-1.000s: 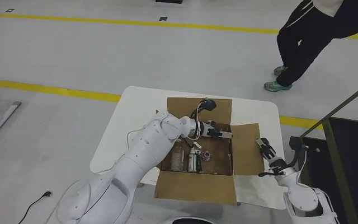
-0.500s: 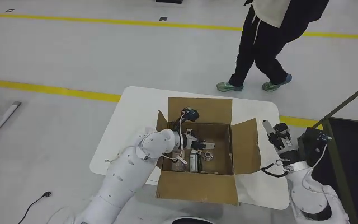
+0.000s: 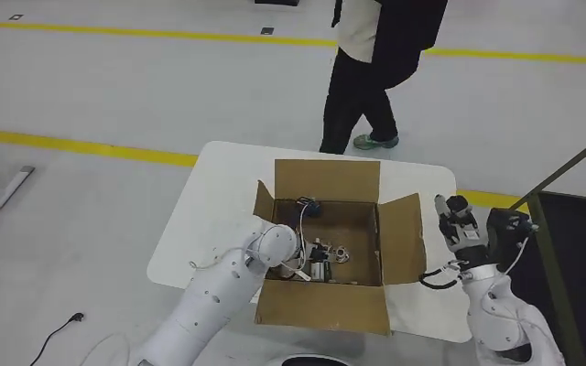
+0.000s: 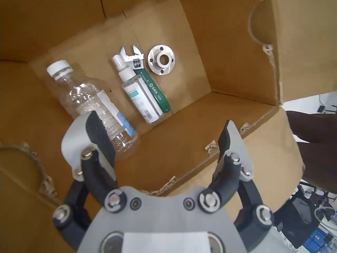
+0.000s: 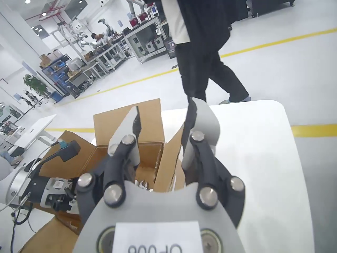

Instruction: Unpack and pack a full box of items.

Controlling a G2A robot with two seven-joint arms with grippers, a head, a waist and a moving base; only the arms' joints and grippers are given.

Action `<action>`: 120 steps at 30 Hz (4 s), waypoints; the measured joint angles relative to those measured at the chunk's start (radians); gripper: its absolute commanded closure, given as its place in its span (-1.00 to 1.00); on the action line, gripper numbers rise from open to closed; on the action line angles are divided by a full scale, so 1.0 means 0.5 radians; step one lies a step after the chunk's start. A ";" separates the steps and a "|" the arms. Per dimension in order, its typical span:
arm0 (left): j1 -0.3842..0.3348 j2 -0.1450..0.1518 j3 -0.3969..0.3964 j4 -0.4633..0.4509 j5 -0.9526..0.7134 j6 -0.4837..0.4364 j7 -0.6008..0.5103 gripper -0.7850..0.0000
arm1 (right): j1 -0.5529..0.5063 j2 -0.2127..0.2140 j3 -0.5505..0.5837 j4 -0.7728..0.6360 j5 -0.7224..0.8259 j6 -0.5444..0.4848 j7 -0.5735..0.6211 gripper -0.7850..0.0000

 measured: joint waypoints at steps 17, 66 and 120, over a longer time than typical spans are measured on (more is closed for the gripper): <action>0.003 0.001 -0.005 -0.005 -0.003 -0.003 0.000 -1.00 | 0.054 0.001 0.195 0.264 0.545 -0.018 0.328 0.06; -0.368 -0.306 0.513 0.992 0.421 0.397 0.137 -1.00 | 0.039 0.049 -0.014 0.414 0.555 -0.239 0.719 1.00; -0.478 -0.528 0.497 1.479 0.609 0.262 0.177 -0.40 | 0.118 0.083 -0.074 0.499 0.553 -0.201 0.697 1.00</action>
